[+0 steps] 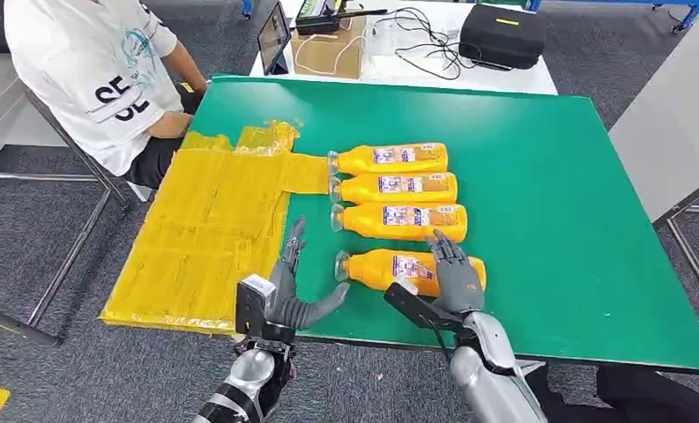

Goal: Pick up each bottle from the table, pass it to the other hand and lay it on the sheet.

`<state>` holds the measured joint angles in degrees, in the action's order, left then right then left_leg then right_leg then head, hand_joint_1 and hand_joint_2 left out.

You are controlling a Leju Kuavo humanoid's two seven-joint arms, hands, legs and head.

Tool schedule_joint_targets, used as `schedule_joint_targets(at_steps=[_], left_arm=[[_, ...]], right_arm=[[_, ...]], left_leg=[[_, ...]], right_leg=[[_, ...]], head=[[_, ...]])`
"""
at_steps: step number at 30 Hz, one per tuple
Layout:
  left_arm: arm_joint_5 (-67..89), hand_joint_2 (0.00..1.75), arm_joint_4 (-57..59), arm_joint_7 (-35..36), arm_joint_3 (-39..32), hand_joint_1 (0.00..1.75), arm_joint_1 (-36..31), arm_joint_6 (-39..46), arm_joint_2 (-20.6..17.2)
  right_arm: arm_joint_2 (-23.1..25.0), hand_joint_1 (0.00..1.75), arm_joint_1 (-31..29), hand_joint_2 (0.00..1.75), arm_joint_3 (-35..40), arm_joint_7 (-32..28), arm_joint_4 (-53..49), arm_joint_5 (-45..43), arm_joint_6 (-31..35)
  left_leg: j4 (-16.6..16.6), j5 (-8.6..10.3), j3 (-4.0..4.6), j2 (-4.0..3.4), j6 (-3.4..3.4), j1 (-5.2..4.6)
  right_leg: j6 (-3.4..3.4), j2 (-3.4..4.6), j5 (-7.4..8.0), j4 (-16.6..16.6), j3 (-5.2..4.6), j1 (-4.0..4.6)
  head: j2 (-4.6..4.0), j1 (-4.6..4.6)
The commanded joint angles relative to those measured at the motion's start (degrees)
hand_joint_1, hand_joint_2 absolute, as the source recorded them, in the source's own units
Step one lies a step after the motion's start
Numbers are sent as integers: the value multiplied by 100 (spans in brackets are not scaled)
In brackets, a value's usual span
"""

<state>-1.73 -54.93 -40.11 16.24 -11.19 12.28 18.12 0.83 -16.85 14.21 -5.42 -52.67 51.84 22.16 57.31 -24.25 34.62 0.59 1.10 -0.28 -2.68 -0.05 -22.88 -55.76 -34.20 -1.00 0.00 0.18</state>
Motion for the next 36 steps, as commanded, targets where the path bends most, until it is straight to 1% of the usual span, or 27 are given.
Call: schedule_joint_targets(at_steps=[1, 3, 4, 5, 6, 7, 8, 9, 10, 11, 12, 14, 15, 16, 18, 19, 21, 22, 23, 24, 27, 28, 31, 32, 33, 35, 36], left_arm=[[54, 175, 350, 11, -166, 0, -188, -120, 116], [61, 175, 340, 11, -183, 0, -178, -144, 111], [63, 175, 330, 11, -197, 0, -169, -164, 107], [61, 175, 337, 11, -211, 0, -176, -189, 102], [65, 175, 340, 11, -229, 0, -179, -205, 98], [68, 175, 338, 11, -237, 0, -180, -213, 94], [70, 175, 322, 11, -253, 0, -176, -229, 89], [59, 175, 316, 11, -271, 0, -175, -272, 86], [66, 175, 319, 11, -284, 0, -181, -291, 74], [80, 175, 333, 11, -303, 0, -191, -303, 69], [56, 175, 374, 11, -318, 0, -219, -359, 62], [103, 175, 441, 11, -311, 0, -296, -365, 30], [99, 175, 458, 11, -318, 0, -315, -367, 27], [99, 175, 458, 11, -318, 0, -315, -367, 27], [99, 175, 472, 11, -324, 0, -330, -372, 27], [99, 175, 472, 11, -324, 0, -330, -372, 27], [207, 175, 545, 11, -293, 0, -407, -285, -29], [234, 175, 580, 17, -311, 0, -459, -243, -60], [254, 175, 623, 11, -363, 0, -539, -190, -110], [276, 175, 630, 19, -396, 0, -584, -138, -147], [411, 175, 812, 215, -607, 0, -880, 126, -322], [440, 175, 855, 244, -657, 0, -948, 182, -360], [434, 175, 886, 244, -695, 0, -1002, 137, -395], [519, 175, 967, 289, -732, 0, -1079, 288, -399], [521, 175, 983, 292, -747, 0, -1105, 276, -404], [551, 175, 1012, 289, -752, 0, -1147, 315, -412], [629, 175, 1142, 313, -803, 0, -1288, 493, -460]], right_arm=[[-271, 0, -596, 175, 424, 321, 1371, 276, -653], [-313, 0, -626, 175, 505, 372, 1461, 378, -727], [-339, 3, -662, 175, 554, 375, 1555, 397, -847], [-367, 72, -711, 175, 613, 374, 1635, 402, -993], [-396, 157, -754, 175, 681, 390, 1707, 430, -1120], [-409, 164, -772, 175, 704, 392, 1734, 434, -1174], [-422, 162, -790, 175, 733, 392, 1767, 431, -1238], [-442, 169, -817, 175, 783, 392, 1817, 418, -1404], [-452, 169, -819, 175, 769, 316, 1837, 308, -1574], [-496, 169, -811, 175, 815, 253, 1830, 232, -1741], [-538, 175, -803, 175, 818, 182, 1832, 136, -1882], [-657, 175, -810, 175, 897, 58, 1821, 9, -2138], [-678, 175, -817, 175, 909, 48, 1815, -7, -2158], [-678, 175, -817, 175, 909, 48, 1815, -7, -2158], [-683, 175, -826, 175, 926, 45, 1806, -19, -2173], [-683, 175, -826, 175, 926, 45, 1806, -19, -2173], [-700, 175, -915, 175, 981, -72, 1848, -212, -2383], [-682, 175, -956, 175, 967, -126, 1848, -293, -2403], [-616, 175, -1017, 175, 899, -250, 1841, -486, -2388], [-549, 175, -1047, 175, 865, -297, 1814, -567, -2341], [29, 175, -1188, 175, 392, -652, 1541, -1321, -1666], [155, 175, -1203, 175, 368, -671, 1443, -1402, -1552], [253, 175, -1231, 175, 423, -570, 1375, -1405, -1523], [355, 175, -1182, 175, 268, -756, 1205, -1712, -1407], [376, 175, -1196, 175, 291, -728, 1178, -1730, -1401], [445, 175, -1172, 175, 184, -819, 1095, -1895, -1321], [638, 175, -1202, 175, 8, -1079, 988, -2218, -1052]], left_leg=[[-1, -6, -19, -3, -6, 5], [-3, -4, -19, -4, -5, 5], [-1, -6, -26, -2, -7, 7], [0, -9, -35, -5, -9, 11], [-4, -3, -38, -4, -5, 7], [-1, -6, -46, -5, -6, 10], [-3, -3, -54, -3, -3, 7], [-3, -3, -59, -6, -4, 10], [-4, -5, -65, -8, 1, 9], [-6, -3, -69, -2, 0, 9], [-3, -7, -79, 1, 3, 7], [-6, 0, -85, 23, 3, 13], [-8, -17, -98, 11, 7, 6], [-8, -18, -97, 13, 1, 13], [-12, -12, -122, 8, 21, 7], [-14, -10, -118, 15, 16, 10], [-13, -12, -126, 14, 15, 10], [-13, -12, -128, 6, 18, 7], [-16, -12, -127, 6, 14, 11], [-6, -15, -133, -4, 18, 7], [-8, -9, -126, -12, 13, 11], [-6, -12, -128, -23, 15, 7], [-8, -11, -117, -44, 9, 9], [-6, -14, -120, -48, 13, 6], [-8, -12, -112, -62, 7, 9], [-5, -6, -104, -48, 2, 11], [-6, -3, -106, -40, 2, 10]], right_leg=[[8, -1, -4, 5, 21, 5], [7, -1, -2, 7, 21, 6], [10, -5, -5, 8, 30, 8], [13, -5, -7, 9, 39, 12], [9, -9, -3, 10, 38, 8], [13, -10, -4, 11, 48, 11], [9, -12, -2, 11, 53, 8], [12, -10, 0, 13, 57, 11], [10, -7, 3, 16, 58, 10], [12, -13, 7, 20, 58, 11], [11, -15, 2, 17, 58, 9], [18, -37, 3, 24, 42, 14], [19, -22, -9, 21, 37, 8], [22, -25, -4, 28, 37, 15], [6, -18, -1, 27, 57, 10], [10, -26, -2, 30, 57, 13], [10, -24, -5, 29, 67, 13], [7, -15, -2, 29, 100, 10], [10, -17, -2, 34, 126, 14], [5, -8, -2, 21, 128, 10], [10, -2, 7, 25, 121, 13], [7, 13, 7, 18, 119, 9], [15, 31, 15, 16, 106, 12], [15, 33, 16, 12, 107, 8], [31, 46, 25, 12, 92, 12], [27, 36, 21, 10, 84, 14], [22, 30, 18, 9, 91, 13]], head=[[0, 0], [0, 2], [0, 0], [0, 0], [2, 0], [2, 0], [0, 0], [2, 0], [0, 0], [0, 0], [2, 0], [0, -4], [0, -2], [0, 0], [0, 0], [2, 0], [0, -2], [0, 0], [0, 0], [0, 0], [0, -2], [0, -2], [0, -2], [2, -4], [0, 2], [0, -2], [0, -2]])
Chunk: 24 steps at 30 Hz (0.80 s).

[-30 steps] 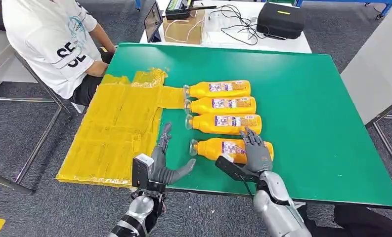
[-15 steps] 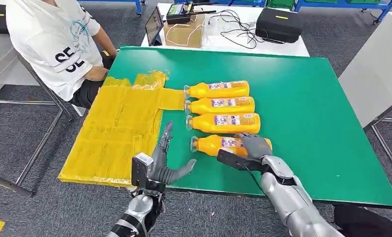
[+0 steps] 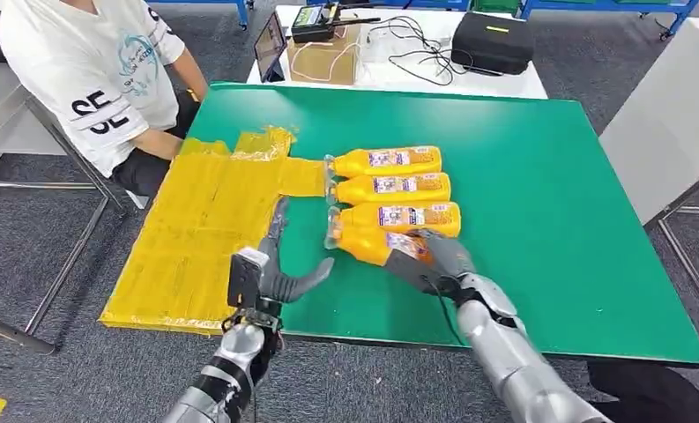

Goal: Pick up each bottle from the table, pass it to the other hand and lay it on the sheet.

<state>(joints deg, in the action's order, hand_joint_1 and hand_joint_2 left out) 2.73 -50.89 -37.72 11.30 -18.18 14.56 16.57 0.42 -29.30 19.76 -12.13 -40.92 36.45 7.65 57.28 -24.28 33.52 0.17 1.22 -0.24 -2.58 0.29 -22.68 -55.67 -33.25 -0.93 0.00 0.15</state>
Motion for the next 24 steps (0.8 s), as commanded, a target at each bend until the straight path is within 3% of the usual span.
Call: schedule_joint_targets(at_steps=[1, 6, 10, 15, 17, 24], left_arm=[[165, 175, 854, 108, -353, 0, -738, 226, -344], [255, 175, 1431, 205, -633, 0, -1524, 352, -504], [289, 175, 1474, 277, -705, 0, -1711, 280, -518], [29, 175, 1387, 579, -726, 0, -1888, -424, -360], [-382, 175, 1247, 809, -758, 0, -1859, -1150, -254], [-1171, 175, 815, 1022, -706, 0, -1817, -1942, -163]], right_arm=[[822, 175, -56, 175, -604, -496, -164, -867, 511], [1434, 175, -831, 175, -848, -901, 535, -1888, 847], [1577, 175, -1090, 175, -756, -1020, 823, -2038, 823], [1843, 175, -1359, 175, -461, -1084, 1103, -1967, 808], [1894, 175, -1370, 175, -353, -1086, 1144, -1997, 706], [1958, 175, -1334, 175, 69, -1159, 1348, -1934, 610]], left_leg=[[0, -1, 12, -6, -14, 9], [14, 9, 70, -28, -17, 10], [8, 21, 94, -10, -17, 11], [13, 16, 103, -9, -16, 11], [8, 20, 108, 0, -16, 9], [14, 16, 110, 4, -18, 12]], right_leg=[[17, 3, -2, -4, -15, 10], [15, 27, 4, -26, -75, 8], [20, 10, 14, -20, -93, 9], [18, 9, 10, -25, -99, 9], [17, 0, 11, -21, -102, 6], [20, -4, 7, -23, -102, 10]], head=[[0, 2], [0, 4], [0, 2], [0, 0], [2, 0], [0, 0]])
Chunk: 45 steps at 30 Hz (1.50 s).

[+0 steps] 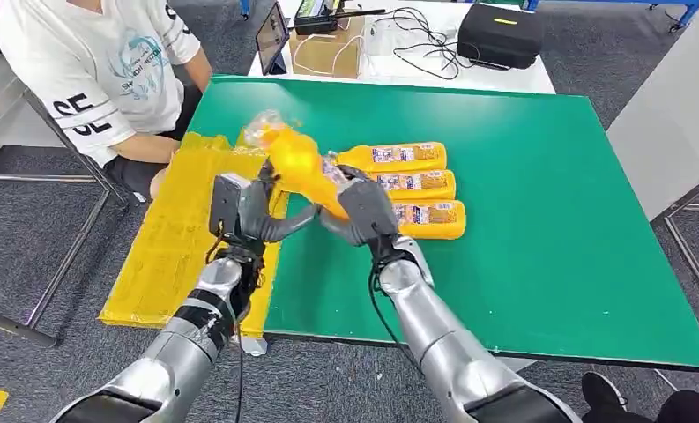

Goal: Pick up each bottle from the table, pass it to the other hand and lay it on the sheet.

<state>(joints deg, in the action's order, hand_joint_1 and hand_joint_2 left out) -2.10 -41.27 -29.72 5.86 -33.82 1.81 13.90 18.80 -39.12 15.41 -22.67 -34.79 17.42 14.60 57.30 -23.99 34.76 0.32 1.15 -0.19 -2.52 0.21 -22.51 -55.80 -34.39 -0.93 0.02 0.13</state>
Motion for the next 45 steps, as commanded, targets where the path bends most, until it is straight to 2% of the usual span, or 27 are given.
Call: schedule_joint_targets(at_steps=[1, 13, 20, 25, 26, 27, 28, 32, 41, 45], left_arm=[[-700, 175, -170, 239, -150, 0, -252, -665, 104], [-984, 175, -369, 234, -55, 0, -208, -852, 92], [-1028, 175, -625, 245, 68, 0, -114, -823, 44], [-999, 175, -616, 259, 138, 0, -113, -897, -14], [-1000, 175, -599, 265, 142, 175, -92, -910, -30], [-963, 175, -579, 268, 177, 175, -78, -920, -50], [-965, 175, -564, 266, 174, 175, -67, -916, -51], [-1011, 175, -531, 197, -4, 175, 8, -648, -33], [-1096, 175, -644, 259, -110, 175, 100, -620, -72], [-1139, 175, -637, 265, -315, 175, 197, -359, -211]], right_arm=[[120, 175, -333, 175, 533, -112, 732, -44, -65], [120, 175, -229, 175, 706, -200, 667, -204, -120], [120, 175, 5, 175, 1302, -186, 530, -193, -267], [118, 175, -29, 175, 1406, -132, 605, -74, -199], [119, 148, -44, 175, 1418, -58, 643, -19, -132], [116, 7, -29, 175, 1361, -49, 627, -42, -49], [109, 0, -23, 175, 1340, -41, 617, -38, 26], [-40, 0, 155, 175, 1022, -26, 309, -204, 115], [-112, 0, 277, 175, 845, -53, 119, -307, 160], [-319, 0, 418, 175, 582, -99, -156, -466, 201]], left_leg=[[10, -11, -7, -8, -9, 8], [10, -14, -11, -3, -9, 10], [1, -9, -5, -3, -7, 7], [2, -8, -1, 0, -8, 7], [6, -11, -3, -4, -9, 8], [10, -18, -12, -4, -12, 13], [1, -8, -2, -4, -7, 6], [4, -15, -15, 1, -10, 11], [3, -13, -9, -4, -9, 6], [-1, -10, -11, 1, -9, 8]], right_leg=[[11, 4, -8, -7, 7, 9], [12, -3, -13, -6, 11, 11], [9, -2, -8, 3, 5, 8], [9, -4, -8, -1, 0, 8], [11, -1, -10, -3, 1, 9], [15, -3, -16, -6, 11, 14], [9, -1, -8, 0, -1, 7], [13, -8, -15, 1, 17, 12], [12, -2, -13, -2, 7, 8], [11, -7, -10, 6, 11, 9]], head=[[-2, 2], [-2, 2], [-2, 2], [-2, 2], [-2, 2], [0, 2], [-2, 0], [0, 0], [-2, 2], [0, 2]])
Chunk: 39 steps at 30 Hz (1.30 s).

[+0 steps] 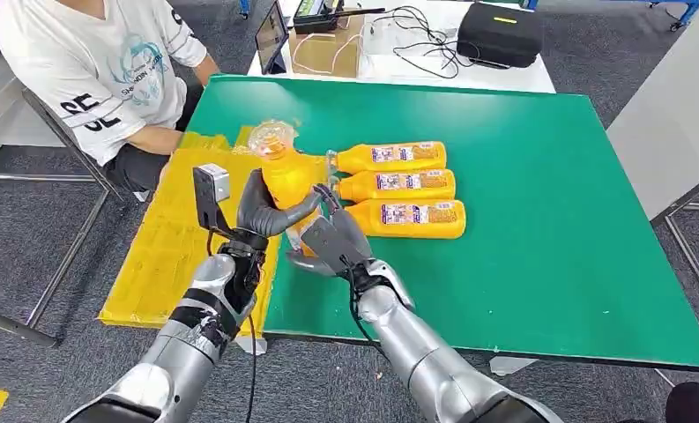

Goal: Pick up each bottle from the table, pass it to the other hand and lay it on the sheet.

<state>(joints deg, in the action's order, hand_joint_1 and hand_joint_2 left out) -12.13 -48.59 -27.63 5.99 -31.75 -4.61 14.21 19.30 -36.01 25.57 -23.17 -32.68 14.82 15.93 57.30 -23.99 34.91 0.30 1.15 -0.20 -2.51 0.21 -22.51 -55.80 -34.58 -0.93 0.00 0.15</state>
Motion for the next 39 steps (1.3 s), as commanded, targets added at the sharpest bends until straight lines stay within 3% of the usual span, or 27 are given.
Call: schedule_joint_targets(at_steps=[1, 7, 13, 20, 25, 30, 39], left_arm=[[-53, 175, 82, 9, -329, 175, 15, 371, -313], [599, 175, 155, -179, -527, 175, -43, 1105, -771], [3164, 175, 1184, -330, -395, 175, -727, 2874, -1442], [3823, 175, 1726, -212, -271, 175, -946, 3192, -1486], [5050, 175, 2704, 110, 237, 175, -1256, 3206, -1774], [6147, 175, 3238, 163, 1007, 175, -1156, 2441, -2099], [6874, 175, 3476, 604, 1580, 175, -983, 1761, -2074]], right_arm=[[-424, 0, 134, 175, -485, -74, -453, -219, 97], [-758, 0, 494, 175, -889, -125, -1273, -359, 147], [-907, 0, 787, 175, -1341, -167, -1948, -417, 129], [-899, 0, 748, 175, -1378, -267, -1867, -401, 158], [-859, 0, 517, 175, -1357, -279, -1490, -381, 1], [-631, 0, 79, 175, -1220, -408, -826, -412, -190], [-443, 0, 1, 175, -926, -378, -455, -307, -281]], left_leg=[[-3, -9, -26, 1, -8, 7], [4, -12, -22, 2, -9, 8], [3, -4, -8, 6, -8, 7], [2, -4, -9, -2, -5, 7], [6, -11, -19, 1, -9, 10], [3, -11, -21, -31, -9, 5], [-5, -12, -33, -25, -9, 8]], right_leg=[[10, -5, -9, 5, 29, 8], [12, -6, -13, -2, 26, 9], [9, -10, -7, -3, 10, 8], [7, -5, -6, -1, 9, 7], [12, -7, -12, -4, 21, 10], [11, 25, -5, -6, 11, 5], [11, 20, -8, -1, 26, 7]], head=[[2, -2], [0, 0], [2, 0], [0, -2], [0, 0], [0, 0], [0, 0]])
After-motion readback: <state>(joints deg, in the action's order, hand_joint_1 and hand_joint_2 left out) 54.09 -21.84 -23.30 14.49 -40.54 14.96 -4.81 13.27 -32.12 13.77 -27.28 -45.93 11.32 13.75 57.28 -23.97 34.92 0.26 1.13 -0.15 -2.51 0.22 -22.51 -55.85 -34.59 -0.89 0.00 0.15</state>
